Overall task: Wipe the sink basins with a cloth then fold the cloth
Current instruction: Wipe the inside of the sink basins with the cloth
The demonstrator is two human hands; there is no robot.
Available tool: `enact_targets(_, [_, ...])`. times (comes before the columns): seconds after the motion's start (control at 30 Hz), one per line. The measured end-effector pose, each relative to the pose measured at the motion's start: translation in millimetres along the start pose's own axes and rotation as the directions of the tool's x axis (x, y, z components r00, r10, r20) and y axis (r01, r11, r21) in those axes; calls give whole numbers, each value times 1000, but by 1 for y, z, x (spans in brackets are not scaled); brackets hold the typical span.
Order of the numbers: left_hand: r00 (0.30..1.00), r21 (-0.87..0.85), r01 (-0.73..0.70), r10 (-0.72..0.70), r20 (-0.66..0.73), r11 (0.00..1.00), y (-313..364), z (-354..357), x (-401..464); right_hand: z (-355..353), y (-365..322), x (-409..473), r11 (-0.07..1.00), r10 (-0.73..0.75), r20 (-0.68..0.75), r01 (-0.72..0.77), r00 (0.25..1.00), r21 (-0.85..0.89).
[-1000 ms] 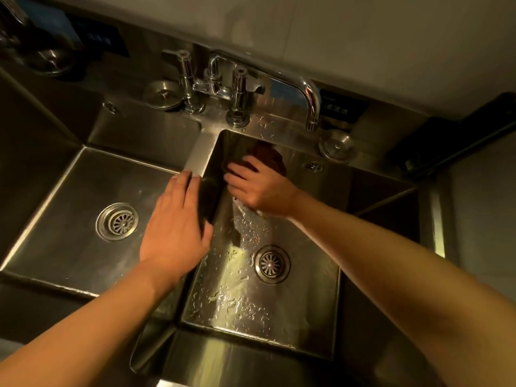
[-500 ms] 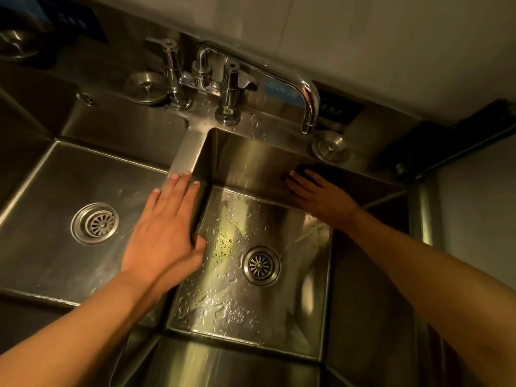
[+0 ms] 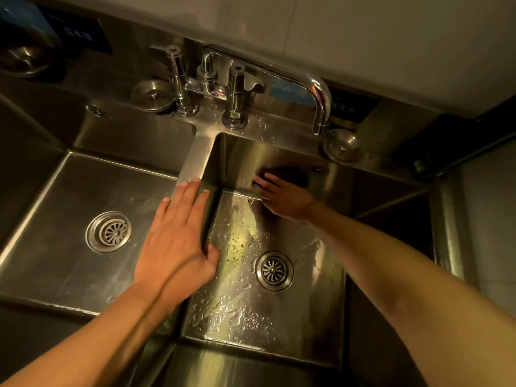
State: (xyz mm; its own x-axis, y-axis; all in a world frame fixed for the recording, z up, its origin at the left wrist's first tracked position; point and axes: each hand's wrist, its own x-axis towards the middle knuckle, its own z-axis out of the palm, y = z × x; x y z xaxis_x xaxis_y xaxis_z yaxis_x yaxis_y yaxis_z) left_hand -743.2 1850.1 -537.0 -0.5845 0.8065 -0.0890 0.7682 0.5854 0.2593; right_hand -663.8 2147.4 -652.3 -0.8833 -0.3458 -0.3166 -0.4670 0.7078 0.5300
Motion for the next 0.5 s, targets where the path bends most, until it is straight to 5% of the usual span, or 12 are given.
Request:
enact_targets(0.17, [999, -11, -14, 14, -37, 1000, -1, 6, 0, -6, -15, 77, 996, -19, 27, 17, 999, 85])
enact_targets(0.23, [998, -7, -22, 22, -51, 1000, -1, 7, 0, 1, -23, 79, 997, 2, 143, -12, 990, 72])
enact_targets(0.33, [998, 2, -30, 30, -57, 1000, -1, 5, 0, 15, -28, 50, 996, 38, 136, -48, 990, 71])
enact_targets(0.5, [997, 8, -39, 39, -71, 999, -3, 7, 1, 54, -37, -63, 998, 5, 509, 26, 861, -54])
